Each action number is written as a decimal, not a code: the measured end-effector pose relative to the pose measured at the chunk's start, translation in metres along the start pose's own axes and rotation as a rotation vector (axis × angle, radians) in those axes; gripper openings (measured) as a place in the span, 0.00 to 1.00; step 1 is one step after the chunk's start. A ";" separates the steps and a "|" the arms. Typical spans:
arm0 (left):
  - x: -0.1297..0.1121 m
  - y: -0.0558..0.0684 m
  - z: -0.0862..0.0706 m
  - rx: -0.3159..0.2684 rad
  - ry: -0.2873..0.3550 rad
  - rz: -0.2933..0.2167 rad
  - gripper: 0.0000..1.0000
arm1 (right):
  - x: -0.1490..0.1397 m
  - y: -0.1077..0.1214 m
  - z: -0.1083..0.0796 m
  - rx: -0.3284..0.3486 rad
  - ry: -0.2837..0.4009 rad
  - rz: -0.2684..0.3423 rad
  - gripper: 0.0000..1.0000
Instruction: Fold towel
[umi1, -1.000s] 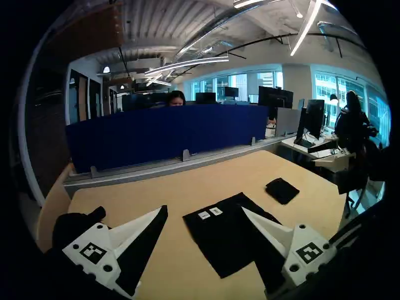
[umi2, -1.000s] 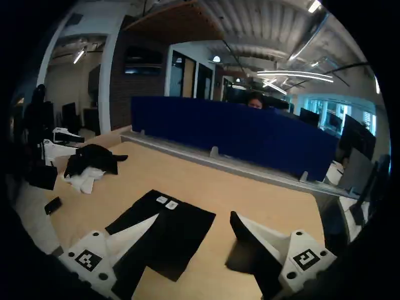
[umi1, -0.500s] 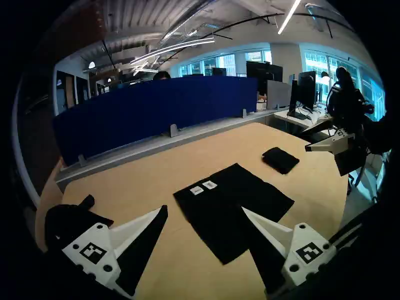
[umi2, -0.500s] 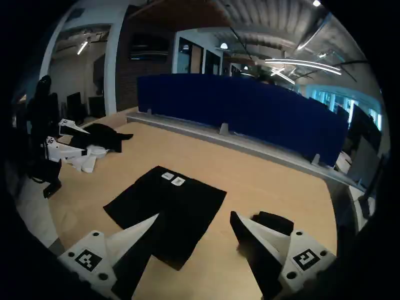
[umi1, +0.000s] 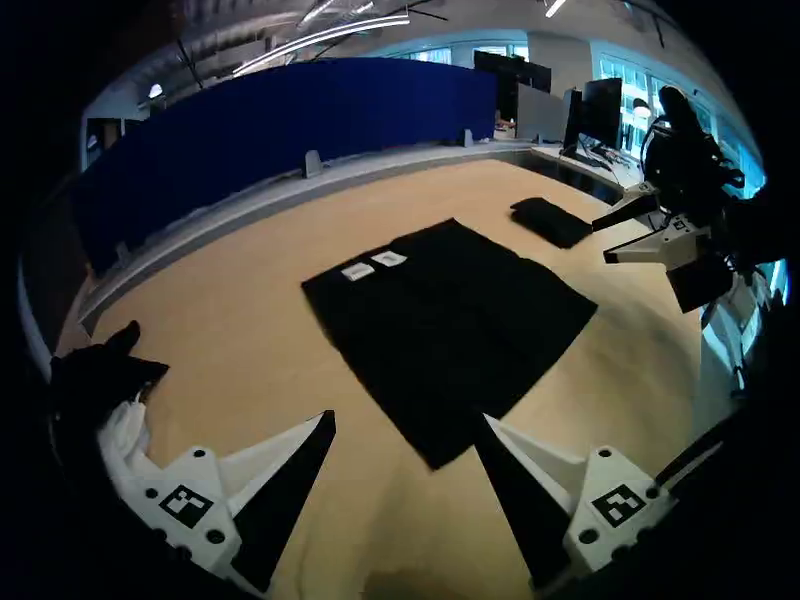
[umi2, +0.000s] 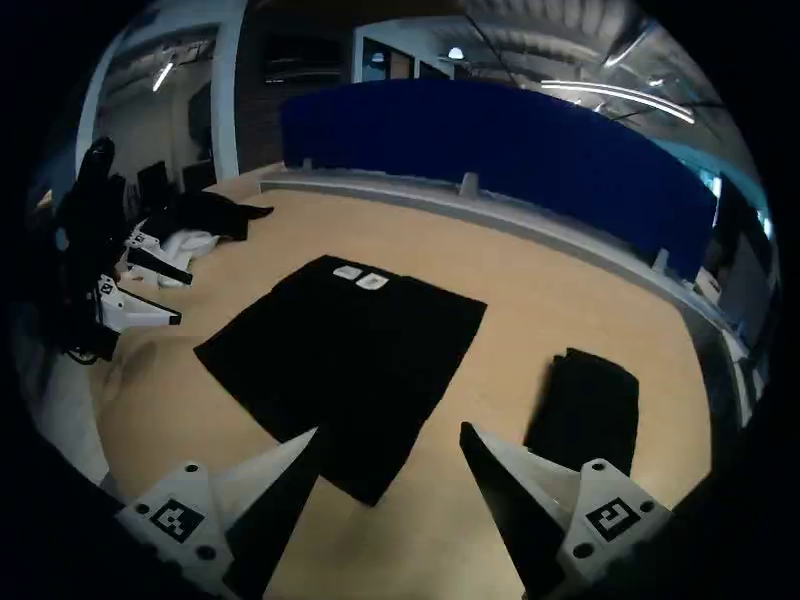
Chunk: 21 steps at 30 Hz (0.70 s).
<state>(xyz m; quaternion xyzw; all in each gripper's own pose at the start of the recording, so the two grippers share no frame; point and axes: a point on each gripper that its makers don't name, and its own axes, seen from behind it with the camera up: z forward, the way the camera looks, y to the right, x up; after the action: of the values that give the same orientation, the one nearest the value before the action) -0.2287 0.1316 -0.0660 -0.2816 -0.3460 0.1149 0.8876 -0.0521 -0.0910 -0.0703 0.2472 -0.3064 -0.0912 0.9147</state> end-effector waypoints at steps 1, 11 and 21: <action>-0.005 0.002 0.003 -0.008 -0.012 -0.002 0.99 | -0.005 -0.002 0.002 0.004 -0.010 -0.003 1.00; -0.039 0.017 0.020 -0.076 -0.114 -0.023 0.99 | -0.042 -0.013 0.015 0.035 -0.088 -0.018 1.00; -0.050 0.020 0.024 -0.079 -0.145 0.000 0.97 | -0.067 -0.013 0.021 0.047 -0.147 -0.040 0.96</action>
<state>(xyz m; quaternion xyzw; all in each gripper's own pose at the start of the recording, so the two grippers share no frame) -0.2823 0.1384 -0.0907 -0.3074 -0.4138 0.1214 0.8483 -0.1182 -0.0898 -0.0969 0.2673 -0.3696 -0.1201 0.8818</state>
